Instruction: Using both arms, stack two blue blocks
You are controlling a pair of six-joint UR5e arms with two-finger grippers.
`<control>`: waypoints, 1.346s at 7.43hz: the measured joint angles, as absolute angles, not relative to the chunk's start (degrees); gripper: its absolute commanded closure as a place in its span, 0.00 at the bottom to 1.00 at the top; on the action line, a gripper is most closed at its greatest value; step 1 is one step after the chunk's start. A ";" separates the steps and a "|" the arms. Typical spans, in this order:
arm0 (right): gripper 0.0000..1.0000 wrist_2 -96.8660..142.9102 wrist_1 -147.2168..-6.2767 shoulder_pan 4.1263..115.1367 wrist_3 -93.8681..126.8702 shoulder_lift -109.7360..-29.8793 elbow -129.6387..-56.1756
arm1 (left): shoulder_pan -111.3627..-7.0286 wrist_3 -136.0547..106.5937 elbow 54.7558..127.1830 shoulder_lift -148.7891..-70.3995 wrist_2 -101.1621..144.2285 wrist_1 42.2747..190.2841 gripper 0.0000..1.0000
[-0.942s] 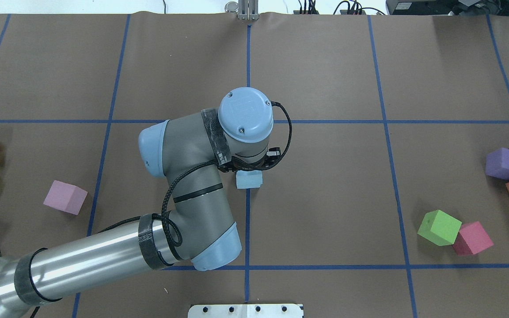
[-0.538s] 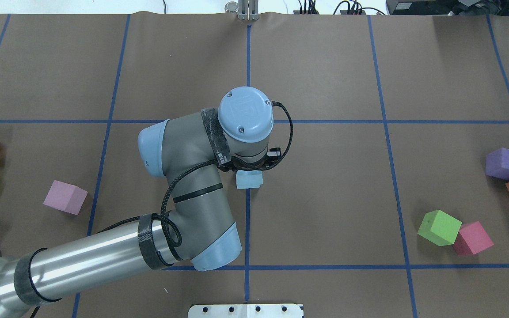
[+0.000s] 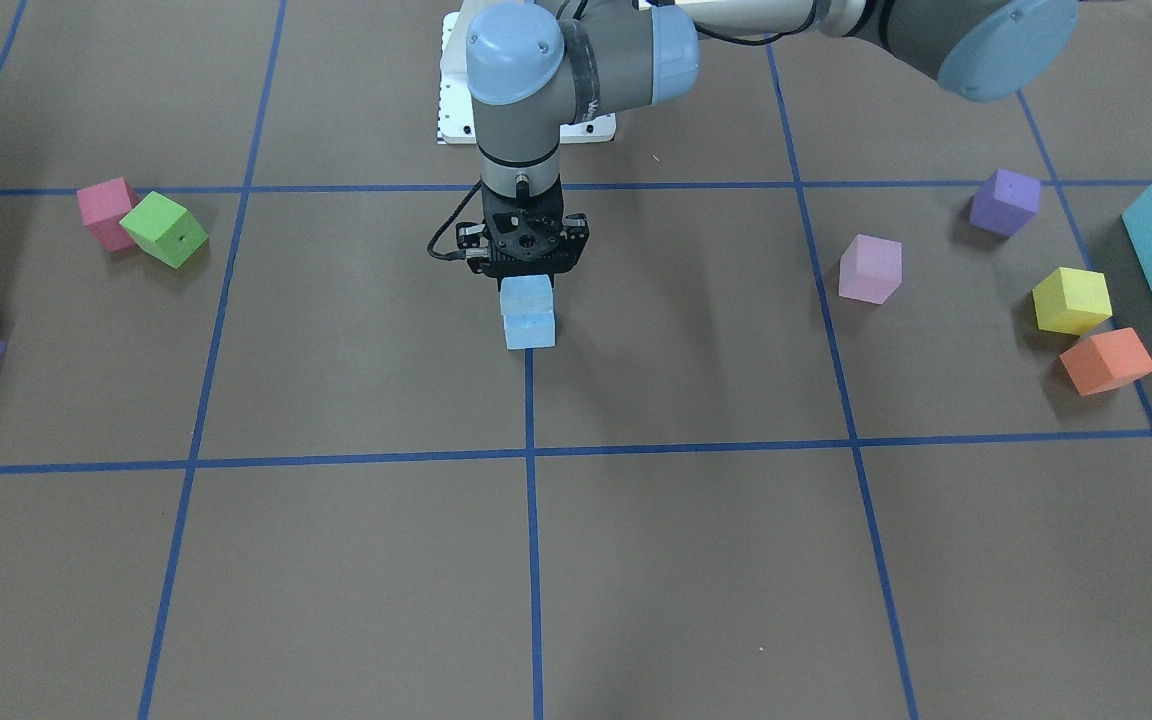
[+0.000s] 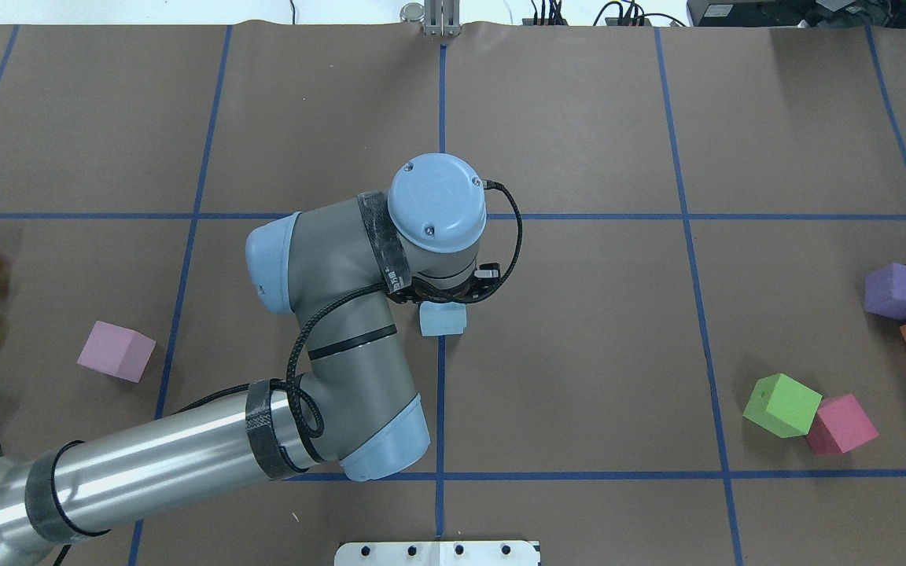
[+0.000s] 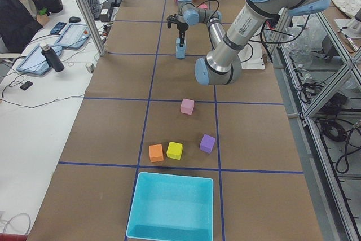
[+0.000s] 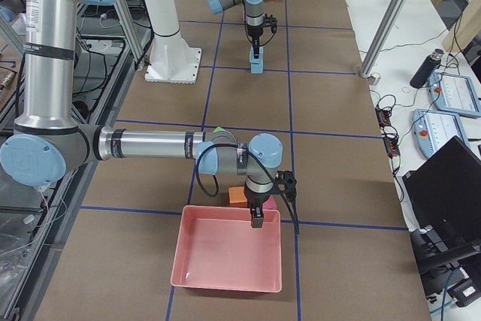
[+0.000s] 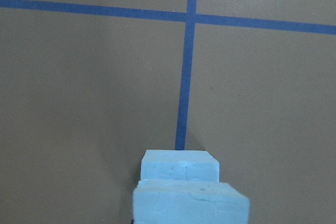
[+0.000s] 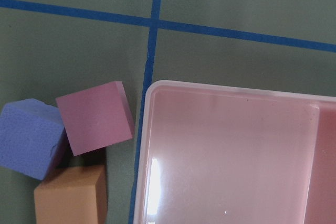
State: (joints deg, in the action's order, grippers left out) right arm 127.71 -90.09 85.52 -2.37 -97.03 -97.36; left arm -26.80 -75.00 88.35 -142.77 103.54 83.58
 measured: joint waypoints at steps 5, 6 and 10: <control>0.00 127.70 -90.09 85.52 -2.37 -97.03 -97.34 | -26.91 -74.22 88.41 -142.58 103.32 84.20 0.02; 0.00 127.70 -90.09 85.52 -2.37 -97.01 -97.36 | -27.29 -73.41 89.16 -142.57 103.27 84.17 0.02; 0.00 127.70 -90.09 85.52 -2.37 -96.95 -97.14 | -35.12 -62.58 101.35 -136.56 109.66 79.01 0.02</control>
